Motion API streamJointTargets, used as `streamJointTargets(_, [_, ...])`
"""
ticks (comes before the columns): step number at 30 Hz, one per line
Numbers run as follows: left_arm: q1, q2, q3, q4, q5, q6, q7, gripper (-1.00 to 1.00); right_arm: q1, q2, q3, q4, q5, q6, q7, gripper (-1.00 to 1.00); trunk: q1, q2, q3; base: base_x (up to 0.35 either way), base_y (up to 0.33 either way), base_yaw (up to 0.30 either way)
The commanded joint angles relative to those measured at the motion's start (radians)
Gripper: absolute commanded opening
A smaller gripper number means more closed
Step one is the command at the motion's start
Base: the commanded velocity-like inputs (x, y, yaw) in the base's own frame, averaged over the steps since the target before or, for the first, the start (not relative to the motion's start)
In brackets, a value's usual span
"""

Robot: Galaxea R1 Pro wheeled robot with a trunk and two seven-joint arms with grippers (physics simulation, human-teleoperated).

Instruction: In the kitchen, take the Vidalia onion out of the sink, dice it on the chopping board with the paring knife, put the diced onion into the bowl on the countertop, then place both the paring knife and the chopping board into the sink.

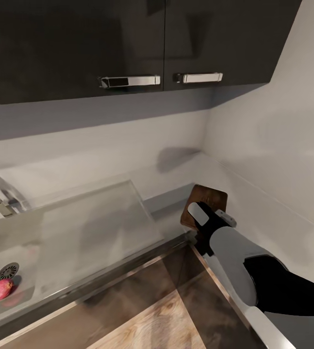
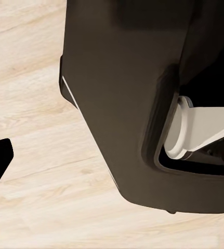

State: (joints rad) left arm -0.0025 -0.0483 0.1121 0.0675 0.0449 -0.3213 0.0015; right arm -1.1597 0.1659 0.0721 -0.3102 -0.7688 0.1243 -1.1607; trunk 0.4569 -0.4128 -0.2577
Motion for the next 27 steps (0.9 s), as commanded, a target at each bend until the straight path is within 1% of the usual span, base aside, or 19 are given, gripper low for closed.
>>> streamJointTargets(1, [-0.001, 0.0, 0.004, 0.002, 0.004, -0.005, 0.0, 1.0, 0.0, -0.001, 0.006, 0.042, -0.007, 0.007, -0.008, -1.0, 0.001, -0.001, 0.0, 0.0, 0.0, -0.076])
streamJointTargets(10, [-0.001, -0.001, 0.006, 0.0, 0.004, -0.005, 0.003, 1.0, 0.0, -0.002, 0.009, 0.043, -0.004, 0.009, 0.002, -1.0, 0.001, -0.001, 0.014, 0.0, 0.0, -0.035])
streamJointTargets(27, [-0.001, -0.002, 0.008, -0.003, 0.003, -0.005, 0.003, 1.0, 0.0, -0.002, 0.01, 0.038, -0.004, 0.01, 0.004, -1.0, 0.001, -0.001, 0.041, 0.0, 0.0, -0.069])
